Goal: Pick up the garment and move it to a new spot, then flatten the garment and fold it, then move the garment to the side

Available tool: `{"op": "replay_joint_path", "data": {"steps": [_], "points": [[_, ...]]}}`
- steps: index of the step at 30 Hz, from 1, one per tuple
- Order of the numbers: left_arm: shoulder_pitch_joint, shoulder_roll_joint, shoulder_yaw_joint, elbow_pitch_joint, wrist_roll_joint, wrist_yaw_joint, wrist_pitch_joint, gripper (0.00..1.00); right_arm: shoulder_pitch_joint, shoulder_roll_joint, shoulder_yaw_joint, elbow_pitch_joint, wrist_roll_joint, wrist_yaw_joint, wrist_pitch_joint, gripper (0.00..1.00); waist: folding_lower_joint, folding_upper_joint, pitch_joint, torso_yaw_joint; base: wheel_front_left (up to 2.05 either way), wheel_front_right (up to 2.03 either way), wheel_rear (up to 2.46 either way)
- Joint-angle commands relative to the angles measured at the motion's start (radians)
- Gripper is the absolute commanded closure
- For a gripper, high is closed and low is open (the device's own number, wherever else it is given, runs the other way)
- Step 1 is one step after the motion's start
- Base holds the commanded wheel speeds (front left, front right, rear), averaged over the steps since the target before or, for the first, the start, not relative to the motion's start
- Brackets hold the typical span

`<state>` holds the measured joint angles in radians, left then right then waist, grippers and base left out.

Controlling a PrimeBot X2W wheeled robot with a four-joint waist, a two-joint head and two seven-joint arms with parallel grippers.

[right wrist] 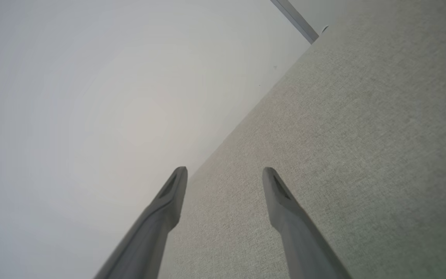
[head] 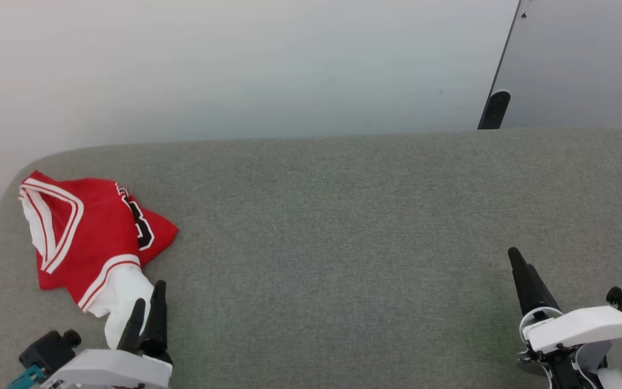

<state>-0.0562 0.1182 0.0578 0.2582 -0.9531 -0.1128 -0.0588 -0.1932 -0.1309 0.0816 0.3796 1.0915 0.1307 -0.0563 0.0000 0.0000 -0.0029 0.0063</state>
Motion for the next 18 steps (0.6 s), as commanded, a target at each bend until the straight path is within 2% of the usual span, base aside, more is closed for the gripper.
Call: {"op": "replay_joint_path", "data": {"steps": [1,18], "points": [[-0.01,0.01,-0.002,-0.016,0.034,0.003,-0.009,0.0,-0.034,-0.012,0.01,-0.008,-0.029,0.0,-0.01,0.0,0.0,0.0,0.0,0.0,0.0,0.0,0.0],[-0.014,0.031,-0.012,-0.022,0.282,0.001,-0.063,0.0,-0.071,-0.033,0.043,0.034,-0.294,0.0,-0.064,0.0,0.0,0.0,0.002,0.0,0.0,0.0,0.0]]}}
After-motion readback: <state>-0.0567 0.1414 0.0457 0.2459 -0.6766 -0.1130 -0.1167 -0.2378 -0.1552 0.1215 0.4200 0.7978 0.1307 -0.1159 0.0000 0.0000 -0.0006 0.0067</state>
